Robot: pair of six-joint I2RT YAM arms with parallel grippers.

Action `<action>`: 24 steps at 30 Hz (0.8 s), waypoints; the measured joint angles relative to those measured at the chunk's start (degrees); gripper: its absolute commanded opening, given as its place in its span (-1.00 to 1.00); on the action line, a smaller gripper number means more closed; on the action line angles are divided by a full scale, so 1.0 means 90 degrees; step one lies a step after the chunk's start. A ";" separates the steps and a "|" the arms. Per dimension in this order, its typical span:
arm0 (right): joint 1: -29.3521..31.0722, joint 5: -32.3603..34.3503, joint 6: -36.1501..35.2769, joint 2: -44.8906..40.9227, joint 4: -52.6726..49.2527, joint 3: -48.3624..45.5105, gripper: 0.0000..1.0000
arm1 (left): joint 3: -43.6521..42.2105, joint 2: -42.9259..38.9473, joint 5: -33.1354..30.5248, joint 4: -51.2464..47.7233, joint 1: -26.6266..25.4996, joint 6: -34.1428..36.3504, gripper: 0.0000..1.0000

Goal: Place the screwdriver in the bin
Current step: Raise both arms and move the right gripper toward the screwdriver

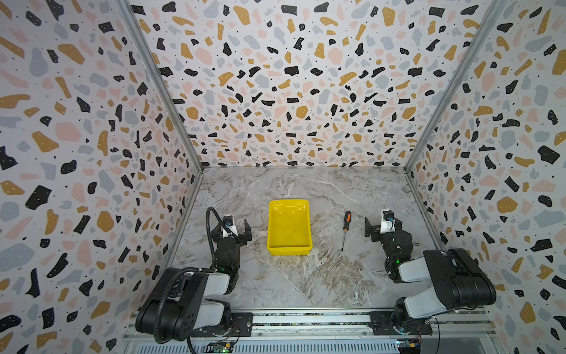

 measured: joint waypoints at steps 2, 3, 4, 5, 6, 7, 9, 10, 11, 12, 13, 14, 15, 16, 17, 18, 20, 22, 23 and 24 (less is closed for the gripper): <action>-0.0036 -0.0019 0.0007 0.0000 -0.0015 0.0017 0.98 | -0.0002 -0.0005 0.0044 0.0002 -0.0012 0.0029 1.00; 0.0017 0.0000 -0.0002 -0.0002 -0.0007 0.0000 0.98 | -0.0002 -0.0017 0.0073 0.0002 -0.0024 0.0053 1.00; 0.0090 0.0049 -0.0019 -0.0015 0.0015 -0.0039 0.98 | -0.0002 -0.0039 0.0097 0.0000 -0.0032 0.0063 0.99; 0.0192 0.0114 -0.0036 -0.0078 0.0083 -0.0131 0.98 | -0.0002 -0.0117 0.0126 -0.0056 -0.0036 0.0068 1.00; 0.0321 0.0284 -0.0058 -0.0250 0.0068 -0.0260 0.98 | -0.0002 -0.0279 0.0121 -0.0197 -0.0041 0.0063 0.99; 0.0452 0.0420 -0.0073 -0.0491 -0.0046 -0.0355 0.98 | 0.0012 -0.0474 0.0092 -0.0423 -0.0058 0.0063 0.99; 0.0746 0.0721 -0.0090 -0.1399 -0.0682 -0.0393 0.98 | 0.0299 -0.1001 -0.0151 -0.1314 -0.0119 0.0053 1.00; 0.0828 0.0801 -0.0078 -0.1812 -0.1030 -0.0318 0.98 | 0.0546 -0.1183 -0.0321 -0.1797 -0.0155 0.0039 1.00; 0.0911 0.0860 -0.0032 -0.2302 -0.1472 -0.0165 0.98 | 0.0906 -0.1365 -0.0520 -0.2358 -0.0189 0.0002 0.99; 0.0947 0.0901 0.0029 -0.2674 -0.1872 0.0029 0.98 | 0.1311 -0.1518 -0.0680 -0.2931 -0.0211 -0.0090 0.99; 0.0974 0.0928 0.0126 -0.2999 -0.2280 0.0260 0.98 | 0.1678 -0.1632 -0.0792 -0.3415 -0.0228 -0.0187 0.99; 0.0986 0.0940 0.0257 -0.3281 -0.2679 0.0510 0.98 | 0.2055 -0.1758 -0.0869 -0.3946 -0.0250 -0.0330 0.99; 0.0993 0.0935 0.0423 -0.3548 -0.3099 0.0782 0.98 | 0.2421 -0.1889 -0.0916 -0.4473 -0.0274 -0.0551 0.99; 0.0996 0.0935 0.0627 -0.3759 -0.3495 0.1025 0.98 | 0.2708 -0.2021 -0.0930 -0.4923 -0.0296 -0.0784 1.00; 0.0996 0.0962 0.0918 -0.3942 -0.3903 0.1263 0.98 | 0.2939 -0.2164 -0.0923 -0.5367 -0.0323 -0.1059 1.00; 0.0991 0.1052 0.1297 -0.4092 -0.4386 0.1486 0.98 | 0.3101 -0.2346 -0.0860 -0.5787 -0.0330 -0.1336 1.00; 0.0937 0.1440 0.2300 -0.4265 -0.5450 0.1800 0.99 | 0.3104 -0.2679 -0.0566 -0.6261 -0.0330 -0.1598 1.00; 0.0561 0.1440 0.2958 -0.4362 -0.6244 0.1809 0.98 | 0.2902 -0.2943 -0.0194 -0.6564 -0.0330 -0.1746 1.00; 0.0274 0.1297 0.3181 -0.4367 -0.6509 0.1707 0.98 | 0.2752 -0.3026 -0.0087 -0.6717 -0.0330 -0.1858 0.99; -0.0012 0.1144 0.3432 -0.4367 -0.6781 0.1549 0.98 | 0.2618 -0.3053 -0.0053 -0.6866 -0.0333 -0.1982 0.99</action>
